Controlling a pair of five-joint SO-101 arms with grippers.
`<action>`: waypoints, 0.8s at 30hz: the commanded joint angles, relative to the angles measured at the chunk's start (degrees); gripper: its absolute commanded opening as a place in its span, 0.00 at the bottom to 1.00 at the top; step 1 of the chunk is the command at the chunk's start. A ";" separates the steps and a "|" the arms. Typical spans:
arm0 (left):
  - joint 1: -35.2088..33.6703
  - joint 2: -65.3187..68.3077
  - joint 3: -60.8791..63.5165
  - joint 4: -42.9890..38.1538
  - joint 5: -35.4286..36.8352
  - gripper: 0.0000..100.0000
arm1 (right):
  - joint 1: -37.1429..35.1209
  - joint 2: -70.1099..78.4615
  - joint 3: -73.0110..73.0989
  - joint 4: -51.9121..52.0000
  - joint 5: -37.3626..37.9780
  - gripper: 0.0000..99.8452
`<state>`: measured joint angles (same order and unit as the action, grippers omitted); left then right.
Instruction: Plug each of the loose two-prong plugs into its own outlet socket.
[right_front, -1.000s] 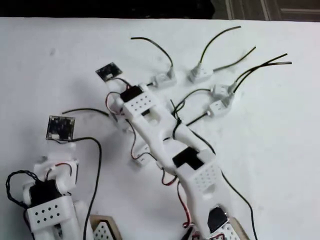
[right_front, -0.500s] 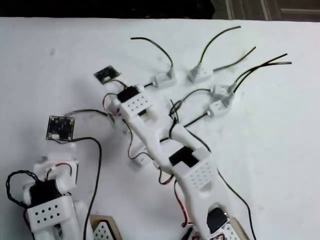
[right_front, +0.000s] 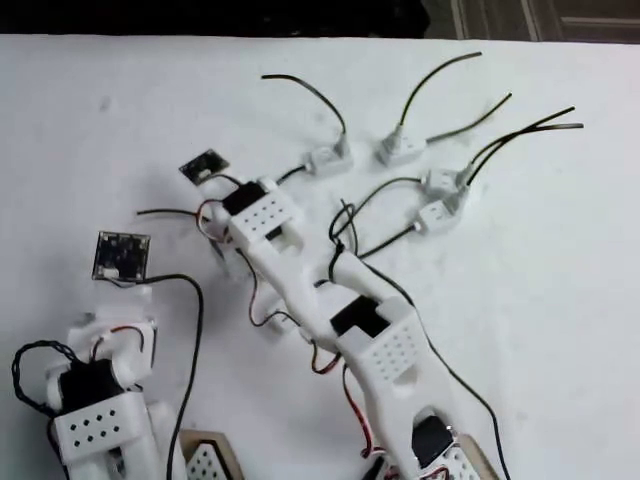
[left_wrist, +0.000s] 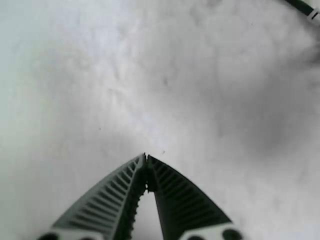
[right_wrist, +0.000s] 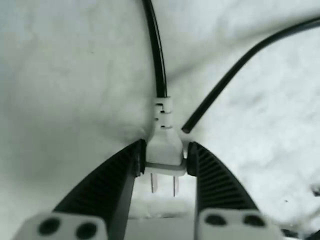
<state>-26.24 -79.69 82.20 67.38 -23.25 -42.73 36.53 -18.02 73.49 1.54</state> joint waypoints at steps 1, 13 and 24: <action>-0.57 -0.66 -0.26 0.00 -0.44 0.03 | -0.31 -1.63 -0.79 1.45 3.25 0.02; -0.57 -0.66 -0.18 -0.18 -0.44 0.03 | 7.08 -20.79 -0.44 16.48 3.69 0.02; -0.40 -0.66 -0.09 -0.26 -0.44 0.03 | 20.35 -43.21 6.77 24.57 6.68 0.02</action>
<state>-26.24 -79.69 82.37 67.38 -23.25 -27.08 0.92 -14.33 97.49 5.67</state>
